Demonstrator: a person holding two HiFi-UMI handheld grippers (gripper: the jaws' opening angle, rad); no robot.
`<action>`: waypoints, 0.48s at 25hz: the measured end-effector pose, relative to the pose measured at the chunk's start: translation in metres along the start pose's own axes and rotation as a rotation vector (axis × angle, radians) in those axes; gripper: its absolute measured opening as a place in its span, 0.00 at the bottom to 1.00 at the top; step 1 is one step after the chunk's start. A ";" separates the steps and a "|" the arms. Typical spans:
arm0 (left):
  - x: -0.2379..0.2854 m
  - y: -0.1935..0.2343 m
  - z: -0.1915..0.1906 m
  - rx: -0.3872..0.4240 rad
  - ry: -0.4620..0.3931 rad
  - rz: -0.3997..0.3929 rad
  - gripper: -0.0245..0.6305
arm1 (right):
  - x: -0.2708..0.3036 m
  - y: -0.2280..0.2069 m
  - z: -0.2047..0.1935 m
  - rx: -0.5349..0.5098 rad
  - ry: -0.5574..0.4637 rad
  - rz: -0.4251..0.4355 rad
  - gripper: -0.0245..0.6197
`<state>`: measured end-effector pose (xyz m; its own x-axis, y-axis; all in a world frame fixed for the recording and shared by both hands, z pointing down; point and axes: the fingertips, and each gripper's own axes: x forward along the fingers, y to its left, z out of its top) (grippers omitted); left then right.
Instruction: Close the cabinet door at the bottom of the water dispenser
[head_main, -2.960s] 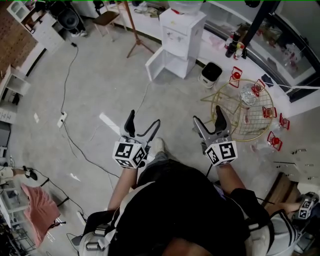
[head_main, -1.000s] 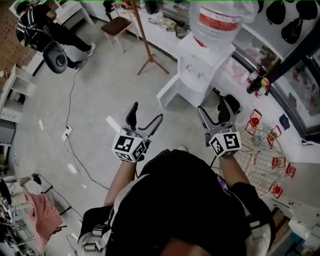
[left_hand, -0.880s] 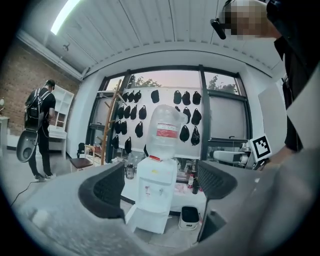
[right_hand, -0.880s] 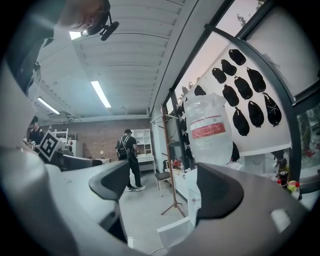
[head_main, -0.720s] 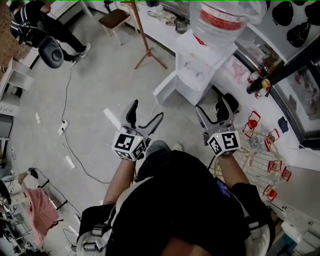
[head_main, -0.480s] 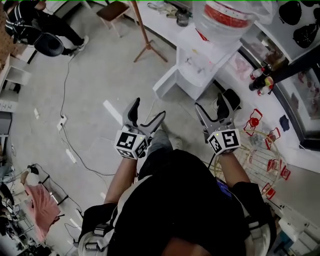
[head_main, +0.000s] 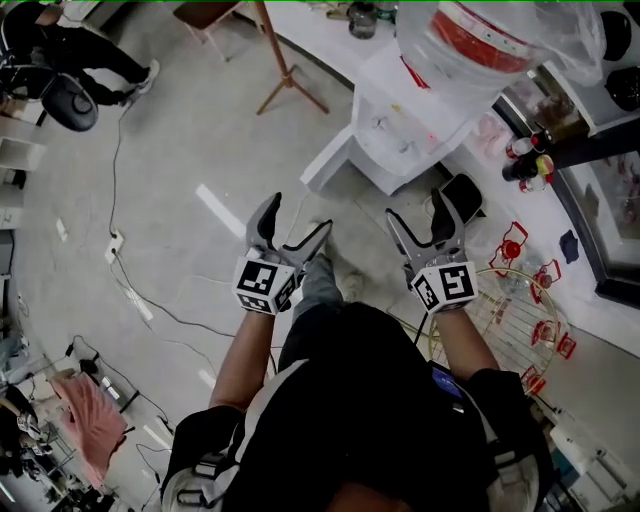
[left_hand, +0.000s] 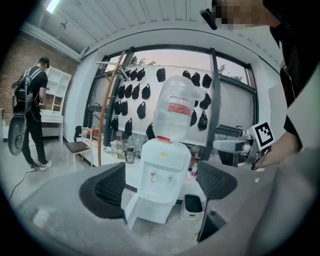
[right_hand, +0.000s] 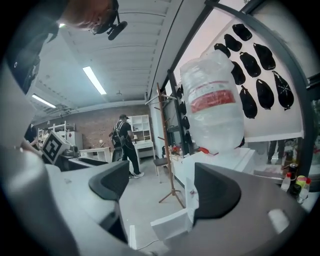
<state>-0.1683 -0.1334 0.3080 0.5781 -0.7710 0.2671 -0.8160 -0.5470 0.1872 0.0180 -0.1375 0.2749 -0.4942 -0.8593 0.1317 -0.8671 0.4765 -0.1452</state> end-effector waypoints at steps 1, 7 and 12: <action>0.007 0.004 -0.004 -0.002 0.003 0.001 0.73 | 0.005 -0.005 -0.005 -0.005 0.002 -0.008 0.66; 0.047 0.036 -0.037 -0.046 0.070 -0.041 0.73 | 0.052 -0.023 -0.046 0.003 0.049 -0.059 0.66; 0.077 0.076 -0.074 -0.031 0.134 -0.049 0.73 | 0.097 -0.033 -0.089 0.026 0.086 -0.102 0.64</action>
<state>-0.1860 -0.2097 0.4123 0.6134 -0.6920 0.3806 -0.7877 -0.5709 0.2314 -0.0067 -0.2199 0.3801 -0.4083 -0.8832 0.2307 -0.9117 0.3818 -0.1520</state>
